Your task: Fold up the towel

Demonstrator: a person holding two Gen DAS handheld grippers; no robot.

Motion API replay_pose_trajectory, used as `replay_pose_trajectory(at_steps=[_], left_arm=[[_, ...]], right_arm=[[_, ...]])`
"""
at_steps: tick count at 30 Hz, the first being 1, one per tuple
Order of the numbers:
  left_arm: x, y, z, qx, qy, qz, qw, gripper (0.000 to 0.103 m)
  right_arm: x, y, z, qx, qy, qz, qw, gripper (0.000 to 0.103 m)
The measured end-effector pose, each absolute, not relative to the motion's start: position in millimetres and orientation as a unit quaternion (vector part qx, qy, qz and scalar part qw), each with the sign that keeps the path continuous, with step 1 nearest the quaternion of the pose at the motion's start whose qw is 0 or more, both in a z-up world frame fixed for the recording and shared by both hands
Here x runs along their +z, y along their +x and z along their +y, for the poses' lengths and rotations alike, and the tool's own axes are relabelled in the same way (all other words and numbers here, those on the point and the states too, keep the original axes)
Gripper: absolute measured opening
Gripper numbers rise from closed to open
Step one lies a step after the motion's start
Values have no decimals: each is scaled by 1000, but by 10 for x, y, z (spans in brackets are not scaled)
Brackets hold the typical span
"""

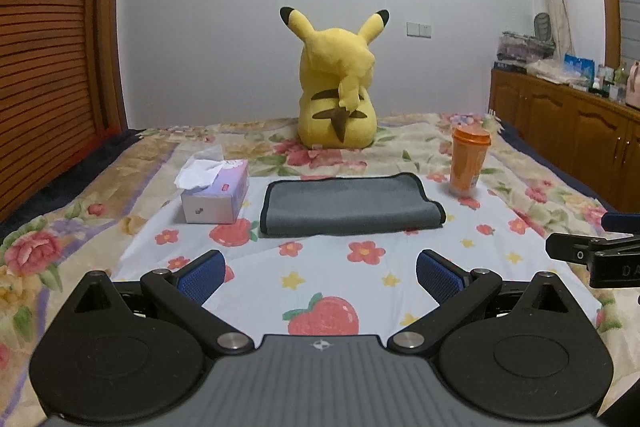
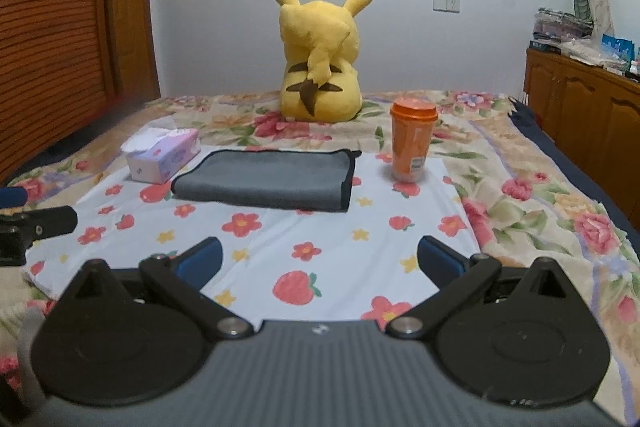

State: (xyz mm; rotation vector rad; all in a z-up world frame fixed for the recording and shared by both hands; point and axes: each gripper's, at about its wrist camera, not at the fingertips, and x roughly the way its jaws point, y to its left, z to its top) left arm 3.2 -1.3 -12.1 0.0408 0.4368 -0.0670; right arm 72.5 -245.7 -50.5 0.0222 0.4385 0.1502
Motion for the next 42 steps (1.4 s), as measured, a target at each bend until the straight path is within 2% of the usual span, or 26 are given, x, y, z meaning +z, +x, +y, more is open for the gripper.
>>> replay_pose_trajectory(at_steps=[32, 42], left_arm=[[43, -165, -12, -29, 23, 133, 990, 103], [45, -166, -27, -28, 27, 131, 991, 103]], right_arm=[[-365, 535, -2572, 62, 23, 135, 989, 103], [-356, 511, -2580, 62, 23, 125, 990, 103]])
